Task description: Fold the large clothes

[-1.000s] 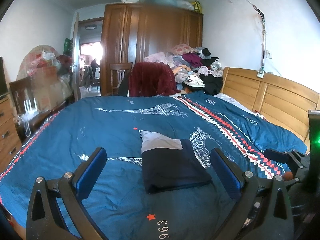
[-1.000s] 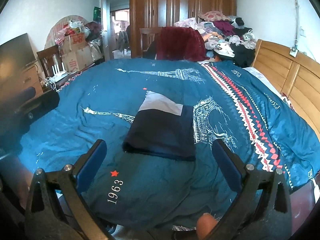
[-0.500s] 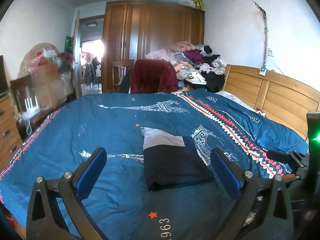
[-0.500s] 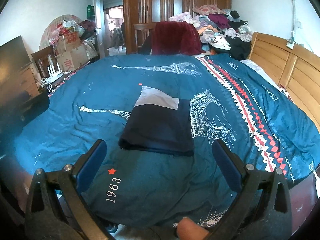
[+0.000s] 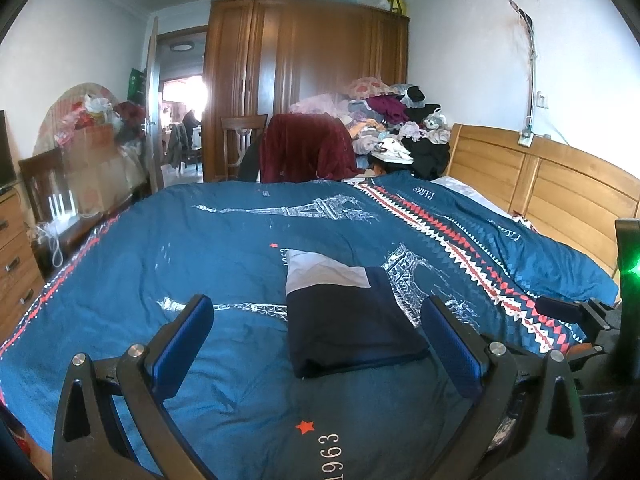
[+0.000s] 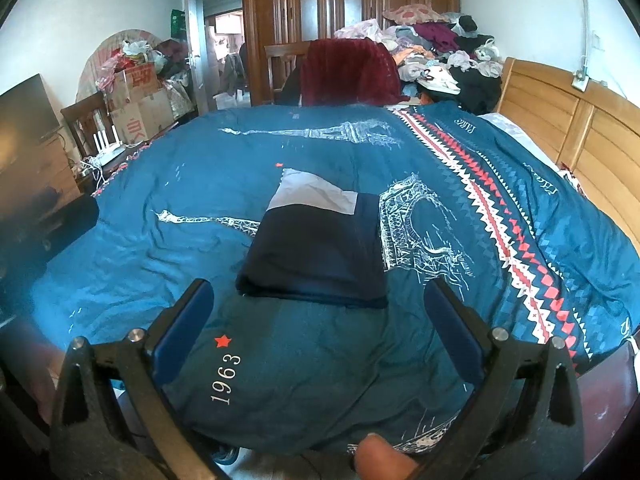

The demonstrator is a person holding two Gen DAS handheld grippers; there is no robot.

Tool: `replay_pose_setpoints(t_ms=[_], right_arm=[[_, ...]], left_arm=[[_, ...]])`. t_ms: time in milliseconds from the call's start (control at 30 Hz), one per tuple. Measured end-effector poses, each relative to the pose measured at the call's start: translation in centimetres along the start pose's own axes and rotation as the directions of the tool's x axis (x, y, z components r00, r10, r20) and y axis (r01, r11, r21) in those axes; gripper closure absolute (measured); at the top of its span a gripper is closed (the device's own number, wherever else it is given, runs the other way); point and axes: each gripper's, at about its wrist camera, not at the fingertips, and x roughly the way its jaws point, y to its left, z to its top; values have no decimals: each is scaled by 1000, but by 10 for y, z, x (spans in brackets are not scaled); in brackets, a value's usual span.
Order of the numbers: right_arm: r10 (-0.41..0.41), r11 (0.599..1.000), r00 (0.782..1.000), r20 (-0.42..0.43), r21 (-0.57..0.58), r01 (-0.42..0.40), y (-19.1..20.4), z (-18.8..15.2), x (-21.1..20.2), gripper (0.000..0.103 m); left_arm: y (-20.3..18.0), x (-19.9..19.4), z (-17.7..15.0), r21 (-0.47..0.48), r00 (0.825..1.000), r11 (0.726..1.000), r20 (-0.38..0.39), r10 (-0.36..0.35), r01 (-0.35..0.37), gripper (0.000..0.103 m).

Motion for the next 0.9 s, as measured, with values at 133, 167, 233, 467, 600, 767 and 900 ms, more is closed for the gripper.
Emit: replay_pose_setpoints(t_ms=[133, 167, 233, 467, 600, 767, 900], right_arm=[[5, 1000, 1000, -1, -2, -5, 0, 2, 0, 0], [8, 1000, 1000, 0, -1, -8, -1, 3, 0, 0], [11, 1000, 1000, 3, 5, -11, -1, 4, 0, 0], [9, 1000, 1000, 2, 5, -9, -1, 5, 1, 0], [12, 1000, 1000, -5, 7, -12, -2, 6, 2, 0], [13, 1000, 1000, -6, 7, -13, -2, 6, 4, 0], [13, 1000, 1000, -5, 4, -13, -2, 6, 3, 0]], left_arm=[[0, 3, -2, 0, 1000, 1000, -5, 0, 0, 0], [-1, 4, -3, 1, 1000, 1000, -4, 1, -1, 0], [-1, 4, -3, 1, 1000, 1000, -6, -1, 1, 0], [3, 7, -6, 2, 1000, 1000, -16, -1, 1, 0], [3, 8, -8, -1, 1000, 1000, -19, -1, 1, 0], [4, 10, -9, -1, 1000, 1000, -23, -1, 1, 0], [4, 10, -10, 0, 1000, 1000, -22, 0, 0, 0]])
